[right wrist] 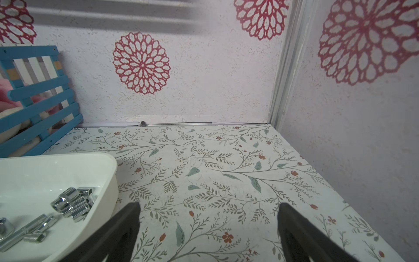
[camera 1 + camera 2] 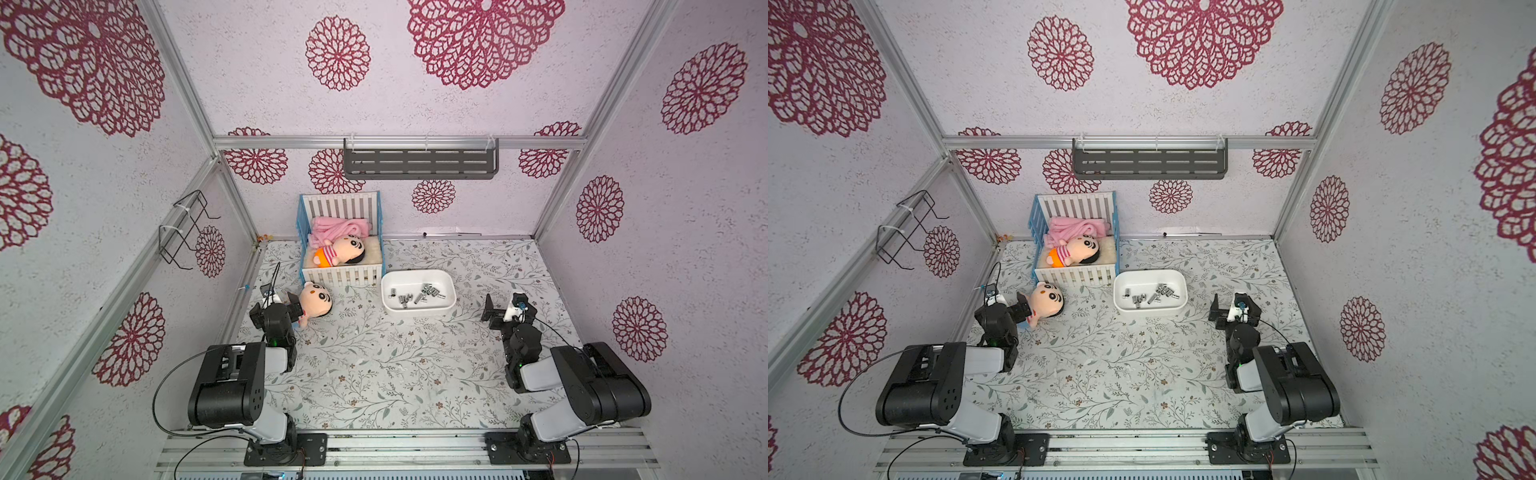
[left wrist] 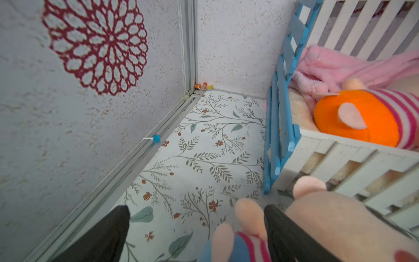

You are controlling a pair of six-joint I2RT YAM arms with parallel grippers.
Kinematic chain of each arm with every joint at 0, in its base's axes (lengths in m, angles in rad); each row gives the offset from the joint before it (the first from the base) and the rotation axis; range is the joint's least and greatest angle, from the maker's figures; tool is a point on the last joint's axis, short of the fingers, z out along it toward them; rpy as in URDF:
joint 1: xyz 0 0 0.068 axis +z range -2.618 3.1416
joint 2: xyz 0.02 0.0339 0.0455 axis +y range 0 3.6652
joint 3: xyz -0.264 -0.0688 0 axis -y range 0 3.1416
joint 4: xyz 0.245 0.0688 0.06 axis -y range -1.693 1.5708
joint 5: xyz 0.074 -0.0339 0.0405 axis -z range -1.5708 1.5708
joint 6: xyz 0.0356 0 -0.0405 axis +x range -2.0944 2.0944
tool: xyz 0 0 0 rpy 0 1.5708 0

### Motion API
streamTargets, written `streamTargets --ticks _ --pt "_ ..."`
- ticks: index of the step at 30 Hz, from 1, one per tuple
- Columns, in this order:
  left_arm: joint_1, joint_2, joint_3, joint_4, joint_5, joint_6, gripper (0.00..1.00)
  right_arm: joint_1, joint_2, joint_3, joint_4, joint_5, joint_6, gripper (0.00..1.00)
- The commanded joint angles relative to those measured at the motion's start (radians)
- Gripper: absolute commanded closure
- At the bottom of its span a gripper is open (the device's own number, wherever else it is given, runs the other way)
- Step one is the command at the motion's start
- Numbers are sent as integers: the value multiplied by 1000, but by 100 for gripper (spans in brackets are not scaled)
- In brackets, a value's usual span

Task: Put the screws on the desktop into the storage box
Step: Reset both arms

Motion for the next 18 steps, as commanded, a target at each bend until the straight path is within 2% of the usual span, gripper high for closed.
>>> streamTargets --ticks 1,18 --pt "9 -5 8 11 -9 -20 3 -6 -6 12 24 -21 17 1" --pt "9 -4 7 11 -9 -18 3 -10 -7 13 18 -27 18 1"
